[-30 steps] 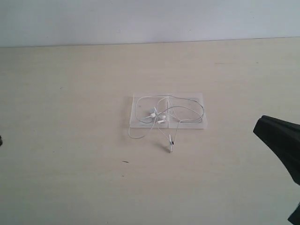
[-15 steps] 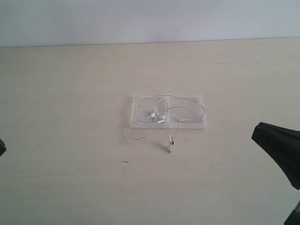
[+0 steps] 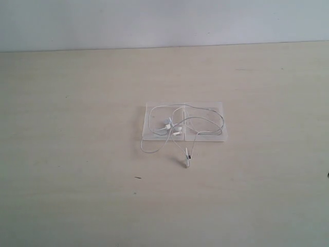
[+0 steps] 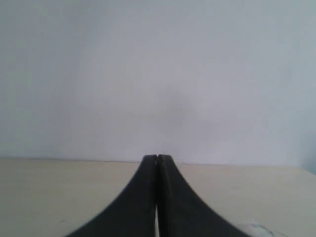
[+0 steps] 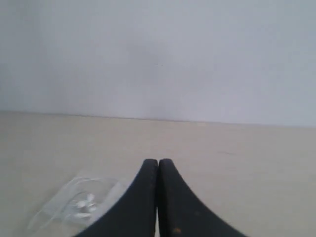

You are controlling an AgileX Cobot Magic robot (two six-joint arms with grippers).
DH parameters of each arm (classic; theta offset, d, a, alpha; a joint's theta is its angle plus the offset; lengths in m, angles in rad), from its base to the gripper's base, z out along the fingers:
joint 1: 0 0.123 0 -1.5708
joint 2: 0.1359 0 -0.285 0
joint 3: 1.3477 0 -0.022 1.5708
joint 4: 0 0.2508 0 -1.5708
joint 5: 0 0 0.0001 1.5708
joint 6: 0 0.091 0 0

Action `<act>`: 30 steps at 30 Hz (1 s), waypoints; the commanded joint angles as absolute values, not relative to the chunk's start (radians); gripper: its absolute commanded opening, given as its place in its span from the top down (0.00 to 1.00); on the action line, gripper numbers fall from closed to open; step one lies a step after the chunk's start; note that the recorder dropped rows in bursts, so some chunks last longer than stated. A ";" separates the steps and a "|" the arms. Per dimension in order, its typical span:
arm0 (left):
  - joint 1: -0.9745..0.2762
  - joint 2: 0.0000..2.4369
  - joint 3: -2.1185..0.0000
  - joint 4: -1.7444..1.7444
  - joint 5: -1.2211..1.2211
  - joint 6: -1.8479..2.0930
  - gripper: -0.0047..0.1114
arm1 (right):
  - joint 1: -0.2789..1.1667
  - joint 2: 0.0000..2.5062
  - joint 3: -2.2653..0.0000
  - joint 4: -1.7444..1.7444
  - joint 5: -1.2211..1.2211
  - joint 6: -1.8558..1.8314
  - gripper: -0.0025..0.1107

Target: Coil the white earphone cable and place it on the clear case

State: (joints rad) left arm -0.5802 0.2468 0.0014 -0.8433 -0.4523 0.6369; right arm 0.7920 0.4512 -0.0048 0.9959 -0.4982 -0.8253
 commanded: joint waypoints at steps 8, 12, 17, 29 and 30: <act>-0.581 0.243 0.000 -0.395 -0.148 0.256 0.96 | 0.790 0.447 0.000 0.472 -0.282 -0.404 0.98; -0.581 0.243 0.000 -0.395 -0.148 0.256 0.96 | 0.790 0.447 0.000 0.472 -0.282 -0.355 0.98; -0.581 0.243 0.000 -0.395 -0.148 0.256 0.96 | 0.790 0.447 0.000 0.472 -0.282 -0.352 0.98; -0.581 0.243 0.000 -0.395 -0.148 0.256 0.96 | 0.788 0.430 0.000 0.472 -0.284 -0.353 0.98; -0.581 0.243 0.000 -0.395 -0.148 0.256 0.96 | 0.782 0.417 0.000 0.467 -0.282 -0.358 0.98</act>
State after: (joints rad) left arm -0.5802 0.2468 0.0021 -0.4013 -0.1546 0.2619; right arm 0.7920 0.4432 -0.0048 0.4806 -0.2829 -0.3547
